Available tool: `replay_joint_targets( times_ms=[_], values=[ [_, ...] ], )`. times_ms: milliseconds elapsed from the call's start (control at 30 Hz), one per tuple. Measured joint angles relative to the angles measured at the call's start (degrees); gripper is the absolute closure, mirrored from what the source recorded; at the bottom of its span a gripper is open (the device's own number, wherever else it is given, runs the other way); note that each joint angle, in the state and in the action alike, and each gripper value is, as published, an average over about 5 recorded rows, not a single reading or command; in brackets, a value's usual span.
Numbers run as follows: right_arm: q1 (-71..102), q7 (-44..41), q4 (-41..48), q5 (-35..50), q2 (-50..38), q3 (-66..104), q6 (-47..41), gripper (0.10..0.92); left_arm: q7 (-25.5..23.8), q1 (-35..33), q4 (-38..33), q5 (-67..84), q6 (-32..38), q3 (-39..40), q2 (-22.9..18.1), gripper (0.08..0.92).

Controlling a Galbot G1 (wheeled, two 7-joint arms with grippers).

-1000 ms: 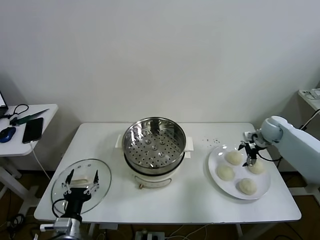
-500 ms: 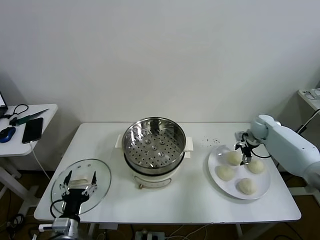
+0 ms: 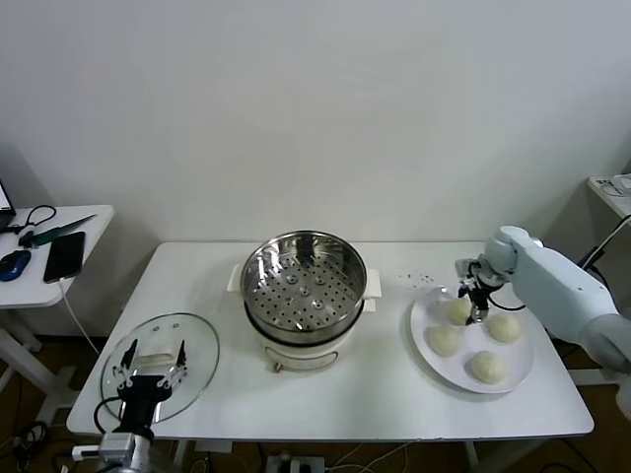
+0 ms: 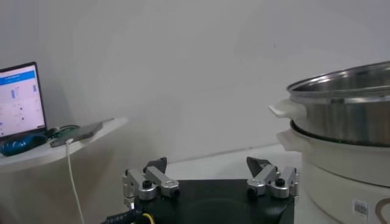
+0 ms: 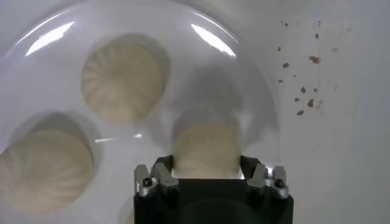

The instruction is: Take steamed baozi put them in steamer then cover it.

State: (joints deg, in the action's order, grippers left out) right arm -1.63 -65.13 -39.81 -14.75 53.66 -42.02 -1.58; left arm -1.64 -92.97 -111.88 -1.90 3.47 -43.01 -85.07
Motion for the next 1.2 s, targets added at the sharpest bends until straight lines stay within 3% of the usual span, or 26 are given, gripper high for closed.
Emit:
replay_joint_targets(
  times_ms=[433,767,1200],
  values=[
    [-11.53,-2.14,-6.79,5.96,-1.06,-10.49,5.43,0.357,0.02,-0.59,-0.16,0.08,0.17,0.14,0.30,0.177],
    [-27.38,-3.24,-13.23,10.57,4.22,-21.73,13.01,0.355,-0.07,-1.26,-0.75,-0.10,0.17,0.64,-0.03,0.177],
    [-33.07,-1.91,-19.53,3.47,16.15,-25.10,24.17,0.354,-0.12,-1.64,-0.98,-0.30,0.07,1.00,-0.03,0.177]
  ],
)
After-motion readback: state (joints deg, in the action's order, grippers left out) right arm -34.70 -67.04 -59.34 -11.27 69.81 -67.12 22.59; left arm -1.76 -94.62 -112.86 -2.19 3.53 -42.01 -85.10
